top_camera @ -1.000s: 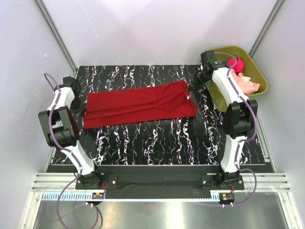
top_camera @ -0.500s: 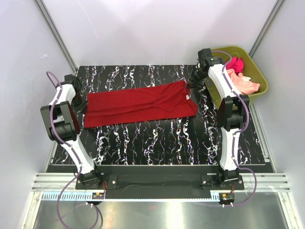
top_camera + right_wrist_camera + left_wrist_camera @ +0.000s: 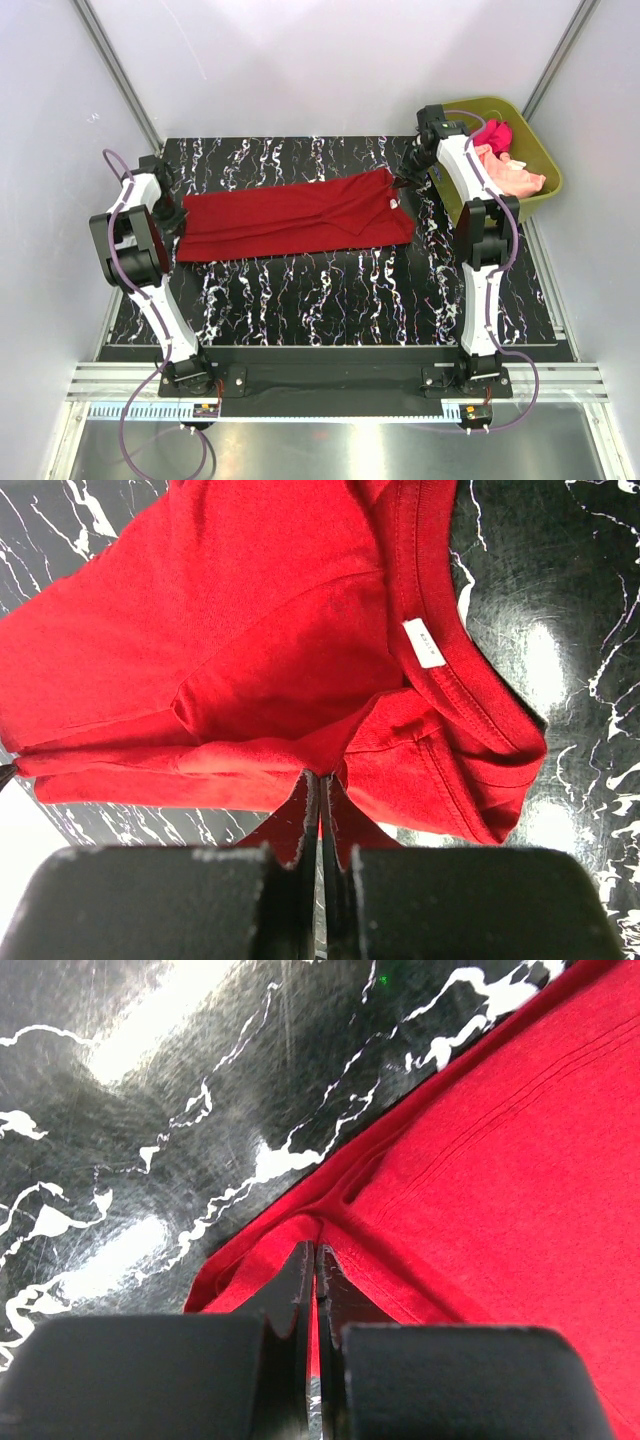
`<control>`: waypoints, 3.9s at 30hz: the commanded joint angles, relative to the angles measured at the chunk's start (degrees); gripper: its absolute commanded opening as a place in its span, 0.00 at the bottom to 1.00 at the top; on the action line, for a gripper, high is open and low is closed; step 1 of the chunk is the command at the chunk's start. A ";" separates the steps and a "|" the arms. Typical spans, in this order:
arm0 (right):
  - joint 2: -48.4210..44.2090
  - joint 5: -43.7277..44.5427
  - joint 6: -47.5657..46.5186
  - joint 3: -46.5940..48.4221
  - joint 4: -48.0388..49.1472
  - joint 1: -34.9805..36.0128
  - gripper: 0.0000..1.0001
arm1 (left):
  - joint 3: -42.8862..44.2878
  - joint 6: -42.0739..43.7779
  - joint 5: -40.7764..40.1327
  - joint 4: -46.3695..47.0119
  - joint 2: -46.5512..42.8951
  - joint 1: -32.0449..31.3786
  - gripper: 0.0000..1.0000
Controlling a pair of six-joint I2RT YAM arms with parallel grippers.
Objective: Fold and stack the t-shirts
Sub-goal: Fold the tshirt
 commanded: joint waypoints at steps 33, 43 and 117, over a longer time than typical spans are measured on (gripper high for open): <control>10.61 -3.66 0.73 13.85 4.15 -1.53 0.10 | 6.44 -3.44 -4.41 -0.96 1.77 0.08 0.12; 12.04 -0.67 -2.08 25.66 0.90 -0.91 0.43 | -3.65 2.52 -9.00 6.57 -18.25 -1.41 0.49; 11.06 12.43 3.63 7.11 19.01 23.35 0.08 | -24.16 1.39 -5.57 8.26 -24.50 -0.54 0.03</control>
